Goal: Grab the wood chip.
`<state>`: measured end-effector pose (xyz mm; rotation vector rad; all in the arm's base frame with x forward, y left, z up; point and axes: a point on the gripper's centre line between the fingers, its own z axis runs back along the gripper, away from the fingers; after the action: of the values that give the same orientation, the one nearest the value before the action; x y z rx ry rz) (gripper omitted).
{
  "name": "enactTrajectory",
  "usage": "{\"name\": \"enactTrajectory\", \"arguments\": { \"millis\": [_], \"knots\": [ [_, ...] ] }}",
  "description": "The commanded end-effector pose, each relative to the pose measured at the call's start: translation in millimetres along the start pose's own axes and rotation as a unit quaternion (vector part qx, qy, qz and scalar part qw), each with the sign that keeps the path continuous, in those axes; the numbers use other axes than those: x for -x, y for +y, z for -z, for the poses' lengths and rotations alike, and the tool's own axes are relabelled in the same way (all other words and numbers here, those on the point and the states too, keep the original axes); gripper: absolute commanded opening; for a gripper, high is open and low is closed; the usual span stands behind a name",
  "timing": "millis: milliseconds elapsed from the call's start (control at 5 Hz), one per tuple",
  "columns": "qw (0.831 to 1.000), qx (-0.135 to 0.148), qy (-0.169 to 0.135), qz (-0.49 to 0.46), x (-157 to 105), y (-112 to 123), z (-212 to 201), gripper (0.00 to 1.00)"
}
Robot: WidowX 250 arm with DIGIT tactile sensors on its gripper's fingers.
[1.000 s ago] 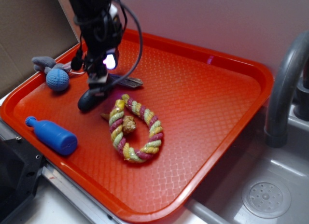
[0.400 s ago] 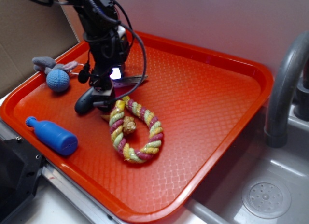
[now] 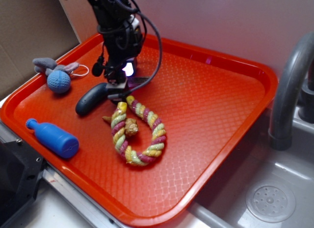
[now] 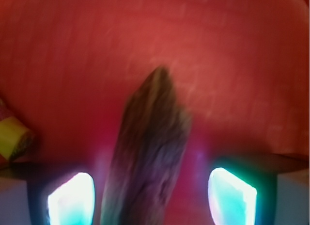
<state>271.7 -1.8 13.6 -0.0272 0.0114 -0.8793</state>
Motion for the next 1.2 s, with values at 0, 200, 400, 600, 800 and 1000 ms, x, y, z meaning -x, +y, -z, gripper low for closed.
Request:
{"name": "enactTrajectory", "arguments": {
  "millis": [0, 200, 400, 600, 800, 1000],
  "knots": [
    [1.0, 0.013, 0.003, -0.015, -3, 4, 4, 0.0],
    [1.0, 0.015, 0.0, -0.018, -3, 5, 3, 0.0],
    [1.0, 0.014, 0.004, -0.023, -2, 6, 4, 0.0],
    [1.0, 0.012, 0.004, -0.027, -1, 6, 3, 0.0],
    [0.998, 0.018, -0.003, -0.06, 6, 8, -15, 0.0],
    [0.987, 0.037, -0.027, -0.156, 20, 3, -64, 0.0]
  ]
}}
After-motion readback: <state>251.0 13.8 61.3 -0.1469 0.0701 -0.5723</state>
